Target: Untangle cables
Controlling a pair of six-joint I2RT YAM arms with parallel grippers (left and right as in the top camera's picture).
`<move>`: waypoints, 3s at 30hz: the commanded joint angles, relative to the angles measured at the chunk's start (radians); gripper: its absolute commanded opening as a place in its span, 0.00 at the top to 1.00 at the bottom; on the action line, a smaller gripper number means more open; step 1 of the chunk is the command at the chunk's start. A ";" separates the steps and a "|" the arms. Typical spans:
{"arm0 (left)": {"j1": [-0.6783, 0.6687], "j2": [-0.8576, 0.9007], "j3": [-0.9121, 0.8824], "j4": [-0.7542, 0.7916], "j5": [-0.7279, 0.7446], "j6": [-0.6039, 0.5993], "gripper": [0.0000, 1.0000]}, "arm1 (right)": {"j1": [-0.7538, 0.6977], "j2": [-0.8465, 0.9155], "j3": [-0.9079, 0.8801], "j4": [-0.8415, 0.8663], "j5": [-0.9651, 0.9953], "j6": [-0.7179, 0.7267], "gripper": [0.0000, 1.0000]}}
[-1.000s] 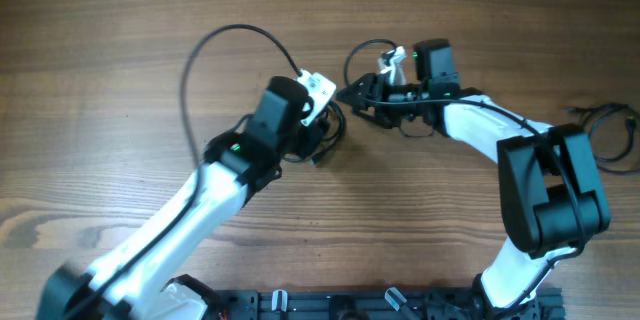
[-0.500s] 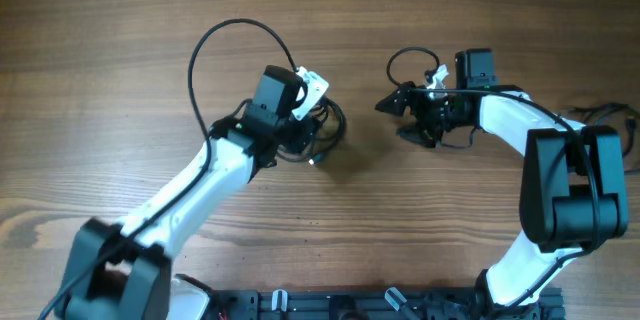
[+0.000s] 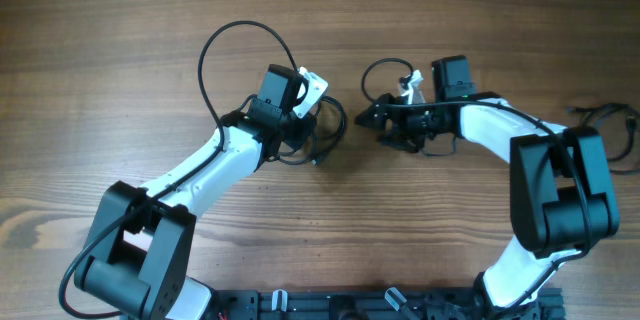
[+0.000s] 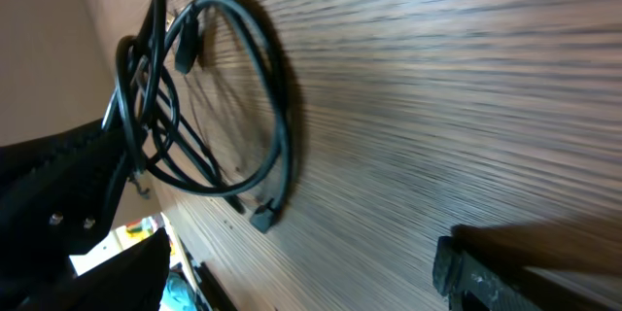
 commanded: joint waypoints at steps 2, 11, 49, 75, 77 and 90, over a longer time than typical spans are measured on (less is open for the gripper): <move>0.009 -0.064 0.000 -0.007 0.013 -0.109 0.96 | 0.081 0.011 -0.025 0.123 0.028 0.163 0.10; 0.091 -0.150 0.000 -0.099 0.331 -0.017 0.96 | 0.203 0.011 -0.025 0.502 -0.064 0.399 0.17; 0.279 -0.148 -0.003 -0.110 0.695 0.005 0.96 | 0.280 0.011 -0.025 0.569 0.151 0.578 0.96; 0.784 -0.659 -0.003 0.247 1.195 -0.745 0.96 | 0.164 0.011 -0.026 0.216 0.635 0.367 0.96; 0.858 -0.719 -0.003 0.253 1.124 -0.814 0.96 | 0.161 0.011 -0.026 0.210 0.653 0.365 0.96; 0.883 -0.680 -0.003 -0.108 1.012 -0.684 0.86 | 0.117 0.011 -0.026 0.270 0.401 0.225 0.96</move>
